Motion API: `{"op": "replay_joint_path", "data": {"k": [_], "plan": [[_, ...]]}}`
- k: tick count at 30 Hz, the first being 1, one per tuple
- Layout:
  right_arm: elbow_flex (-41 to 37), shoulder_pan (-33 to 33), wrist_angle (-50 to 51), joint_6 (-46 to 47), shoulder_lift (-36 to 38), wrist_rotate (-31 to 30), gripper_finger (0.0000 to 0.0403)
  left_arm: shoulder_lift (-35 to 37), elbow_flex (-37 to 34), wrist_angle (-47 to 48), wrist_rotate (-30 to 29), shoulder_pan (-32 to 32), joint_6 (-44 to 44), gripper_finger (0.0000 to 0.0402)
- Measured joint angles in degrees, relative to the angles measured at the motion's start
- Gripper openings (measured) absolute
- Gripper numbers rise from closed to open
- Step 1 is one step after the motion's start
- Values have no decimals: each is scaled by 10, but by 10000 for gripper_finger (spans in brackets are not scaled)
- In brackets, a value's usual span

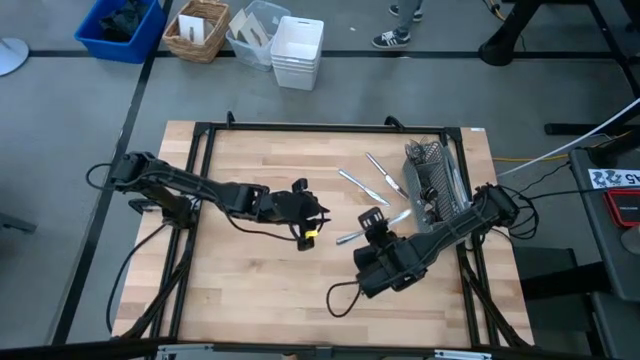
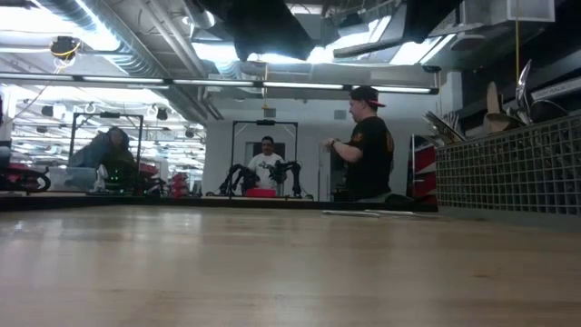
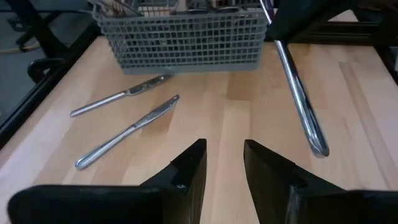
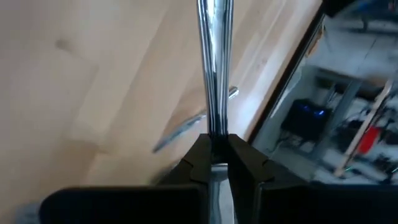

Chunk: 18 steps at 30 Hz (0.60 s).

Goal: Sort silverware
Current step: Put the bottom knife into the middle section of the utensil holder

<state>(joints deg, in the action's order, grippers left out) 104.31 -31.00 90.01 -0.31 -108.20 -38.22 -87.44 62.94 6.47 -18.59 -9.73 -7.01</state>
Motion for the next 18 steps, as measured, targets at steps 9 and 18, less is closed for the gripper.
{"op": "replay_joint_path", "data": {"k": [9, 18], "plan": [[-2, -2, 0, -177, 0, -10, 33, 0, 0, -46, 0, 25, -33, 100], [-2, -2, -9, -334, -4, -20, 33, 0, 0, -157, 54, 68, -87, 100]]}}
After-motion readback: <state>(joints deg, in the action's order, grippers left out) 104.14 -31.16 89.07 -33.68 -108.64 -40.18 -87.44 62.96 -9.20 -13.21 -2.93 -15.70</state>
